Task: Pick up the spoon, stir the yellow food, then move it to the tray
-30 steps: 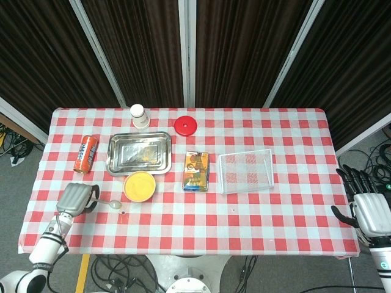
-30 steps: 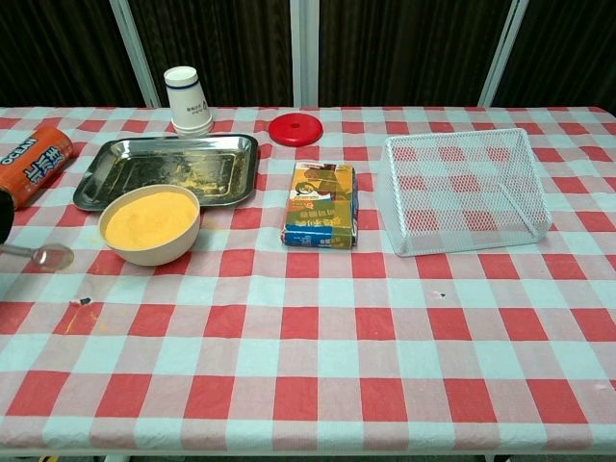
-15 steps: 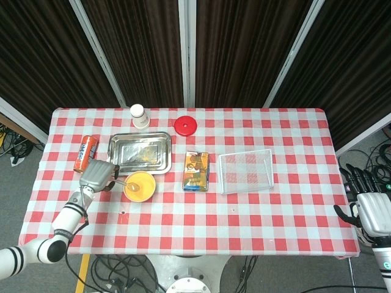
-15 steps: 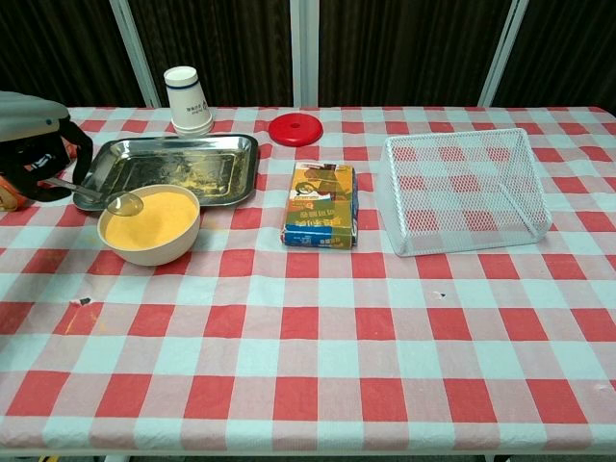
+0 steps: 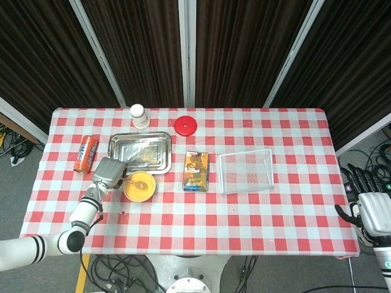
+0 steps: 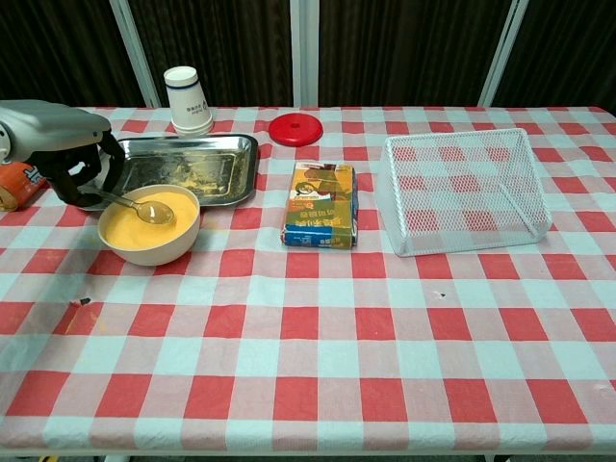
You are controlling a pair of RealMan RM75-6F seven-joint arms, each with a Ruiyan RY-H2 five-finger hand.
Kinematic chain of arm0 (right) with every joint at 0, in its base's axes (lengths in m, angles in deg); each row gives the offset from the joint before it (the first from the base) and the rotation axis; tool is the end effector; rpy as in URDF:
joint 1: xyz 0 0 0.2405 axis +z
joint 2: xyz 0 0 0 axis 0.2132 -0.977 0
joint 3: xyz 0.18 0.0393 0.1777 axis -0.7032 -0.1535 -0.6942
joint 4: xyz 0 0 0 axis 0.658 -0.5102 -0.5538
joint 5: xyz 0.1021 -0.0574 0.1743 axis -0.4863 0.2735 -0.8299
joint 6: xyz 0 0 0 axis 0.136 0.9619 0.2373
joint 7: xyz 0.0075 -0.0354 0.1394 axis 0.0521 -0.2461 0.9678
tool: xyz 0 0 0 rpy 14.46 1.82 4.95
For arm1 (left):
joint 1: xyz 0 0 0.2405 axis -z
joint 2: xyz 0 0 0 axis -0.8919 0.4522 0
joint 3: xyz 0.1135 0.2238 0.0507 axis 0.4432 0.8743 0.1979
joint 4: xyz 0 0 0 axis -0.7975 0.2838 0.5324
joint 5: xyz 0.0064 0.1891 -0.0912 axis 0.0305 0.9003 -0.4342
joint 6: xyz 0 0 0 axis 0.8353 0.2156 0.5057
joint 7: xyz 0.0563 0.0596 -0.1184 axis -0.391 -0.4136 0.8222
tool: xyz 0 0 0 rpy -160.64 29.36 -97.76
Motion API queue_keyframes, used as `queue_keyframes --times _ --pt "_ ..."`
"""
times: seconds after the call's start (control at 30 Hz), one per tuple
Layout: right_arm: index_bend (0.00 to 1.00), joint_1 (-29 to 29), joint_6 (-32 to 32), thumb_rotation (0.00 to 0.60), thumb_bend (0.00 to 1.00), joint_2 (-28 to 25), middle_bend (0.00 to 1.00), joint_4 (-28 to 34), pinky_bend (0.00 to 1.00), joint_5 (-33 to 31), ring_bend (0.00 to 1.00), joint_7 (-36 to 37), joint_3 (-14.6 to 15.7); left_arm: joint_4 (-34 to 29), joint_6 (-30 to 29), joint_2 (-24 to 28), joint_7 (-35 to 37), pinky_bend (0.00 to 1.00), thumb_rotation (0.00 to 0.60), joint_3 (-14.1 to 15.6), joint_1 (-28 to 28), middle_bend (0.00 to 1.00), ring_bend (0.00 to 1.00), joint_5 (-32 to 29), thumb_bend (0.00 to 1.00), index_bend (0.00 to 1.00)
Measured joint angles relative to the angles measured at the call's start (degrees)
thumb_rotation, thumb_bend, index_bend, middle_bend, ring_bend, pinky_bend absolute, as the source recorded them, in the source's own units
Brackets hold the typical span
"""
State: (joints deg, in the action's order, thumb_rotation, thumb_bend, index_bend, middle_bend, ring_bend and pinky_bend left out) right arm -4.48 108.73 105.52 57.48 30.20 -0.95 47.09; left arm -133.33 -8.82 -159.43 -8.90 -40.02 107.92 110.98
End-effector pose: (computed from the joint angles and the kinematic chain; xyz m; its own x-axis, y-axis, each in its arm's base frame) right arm -0.3249 -0.2013 0.1909 0.3905 -0.0155 0.9205 -0.9185 -0.0732 0.3885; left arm -0.1981 0.3508 0.0114 0.6451 0.3868 0.6590 0.7604 -0.2395 -0.6037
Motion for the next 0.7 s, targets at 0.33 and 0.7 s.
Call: queue_keyframes --times 0.33,0.7 --pt "0.00 -0.32 0.66 0.600 0.20 -0.05 0.02 0.06 0.00 0.33 0.00 0.18 0.05 -0.49 -2.96 -0.06 -2.77 0.92 0.600 2.12 1.52 0.88 0.88 -2.26 0.42 0.57" --pt "0.00 -0.67 1.39 0.600 0.20 -0.37 0.02 0.55 0.00 0.59 0.00 -0.11 0.02 -2.45 -3.92 1.22 -1.85 0.92 0.600 3.69 1.90 0.88 0.88 -1.00 0.43 0.45"
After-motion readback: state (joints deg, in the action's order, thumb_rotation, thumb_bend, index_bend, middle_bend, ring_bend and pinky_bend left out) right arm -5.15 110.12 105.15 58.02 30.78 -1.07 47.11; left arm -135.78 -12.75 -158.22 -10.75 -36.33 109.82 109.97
